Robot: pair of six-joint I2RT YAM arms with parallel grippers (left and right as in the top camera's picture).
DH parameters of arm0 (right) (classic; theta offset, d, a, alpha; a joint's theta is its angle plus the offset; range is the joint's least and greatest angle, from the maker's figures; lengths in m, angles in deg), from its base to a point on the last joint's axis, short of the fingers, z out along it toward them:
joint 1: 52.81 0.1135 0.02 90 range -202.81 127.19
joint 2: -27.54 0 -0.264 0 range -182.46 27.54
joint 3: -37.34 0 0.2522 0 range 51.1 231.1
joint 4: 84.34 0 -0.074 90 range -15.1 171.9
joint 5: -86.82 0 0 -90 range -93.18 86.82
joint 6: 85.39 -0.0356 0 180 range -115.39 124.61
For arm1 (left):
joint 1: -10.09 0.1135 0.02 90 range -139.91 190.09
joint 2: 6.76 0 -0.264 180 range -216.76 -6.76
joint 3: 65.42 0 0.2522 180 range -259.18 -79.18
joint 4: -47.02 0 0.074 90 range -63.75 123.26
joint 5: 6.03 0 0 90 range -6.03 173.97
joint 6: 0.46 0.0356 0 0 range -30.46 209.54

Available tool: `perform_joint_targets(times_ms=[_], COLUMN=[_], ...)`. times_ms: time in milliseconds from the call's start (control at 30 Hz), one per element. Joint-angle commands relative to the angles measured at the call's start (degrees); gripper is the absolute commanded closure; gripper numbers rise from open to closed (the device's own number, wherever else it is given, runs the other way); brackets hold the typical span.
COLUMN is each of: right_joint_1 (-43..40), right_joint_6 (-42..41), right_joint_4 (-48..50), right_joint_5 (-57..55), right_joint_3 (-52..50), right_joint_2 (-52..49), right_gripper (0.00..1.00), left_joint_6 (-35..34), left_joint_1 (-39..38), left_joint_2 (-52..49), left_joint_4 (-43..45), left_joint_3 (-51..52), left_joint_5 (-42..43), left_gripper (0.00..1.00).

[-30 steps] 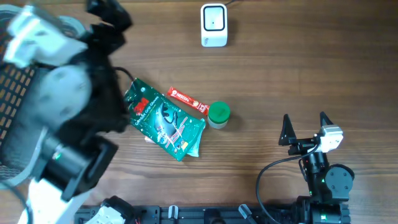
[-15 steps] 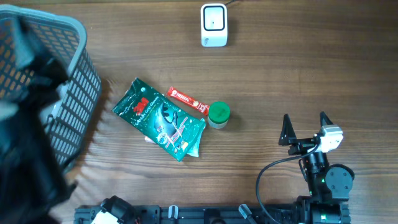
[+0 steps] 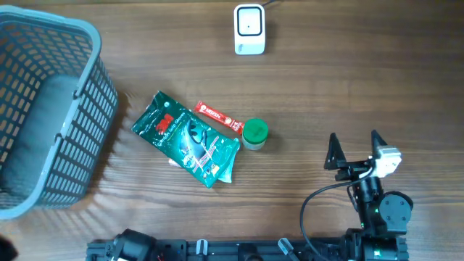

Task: Scan the item barcode
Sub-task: 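Move the right gripper over the green-lidded jar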

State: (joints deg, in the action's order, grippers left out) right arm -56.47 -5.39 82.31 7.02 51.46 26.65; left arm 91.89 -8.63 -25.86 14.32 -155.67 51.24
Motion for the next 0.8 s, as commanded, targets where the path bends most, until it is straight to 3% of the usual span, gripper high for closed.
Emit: perform_joint_targets(times_ms=[0, 133, 200, 267, 400, 500, 633, 767], right_joint_1=[0.1, 0.1, 0.1, 0.1, 0.1, 0.1, 0.1, 0.1], right_joint_6=[-25.0, -30.8, -34.2, -41.7, -38.7, -39.6, -32.9, -25.5], right_joint_4=[1.0, 1.5, 1.5, 1.5, 1.5, -0.3, -16.9, -43.4], right_joint_5=[10.9, 28.6, 29.0, 30.2, 39.3, 38.9, 33.2, 18.5], right_joint_3=[-0.1, -0.1, -0.1, -0.1, 0.0, 3.1, 15.8, 36.0], right_joint_2=[-1.1, -4.2, -5.0, -5.3, -5.3, -5.5, -10.4, -24.0], right_gripper=[0.00, 0.00, 0.00, 0.00, 0.00, 0.00, 0.00, 0.00], left_joint_6=[-1.8, -5.2, -6.3, -6.3, -5.6, -5.6, -5.7, -9.5], left_joint_1=[8.0, 16.8, 19.2, 17.0, 14.8, 13.7, 13.7, 14.2], left_joint_2=[4.9, 8.8, 10.0, 12.8, 17.7, 18.8, 18.8, 18.8], left_joint_4=[-2.0, -4.0, -6.2, -7.3, -7.2, -6.8, -6.8, -6.6], left_joint_3=[0.5, 0.5, 0.5, 0.5, 0.5, -0.3, -0.2, 0.8], left_joint_5=[10.5, 13.5, 15.1, 18.8, 14.8, 11.2, 9.0, 5.8], left_gripper=[0.00, 0.00, 0.00, 0.00, 0.00, 0.00, 0.00, 0.00])
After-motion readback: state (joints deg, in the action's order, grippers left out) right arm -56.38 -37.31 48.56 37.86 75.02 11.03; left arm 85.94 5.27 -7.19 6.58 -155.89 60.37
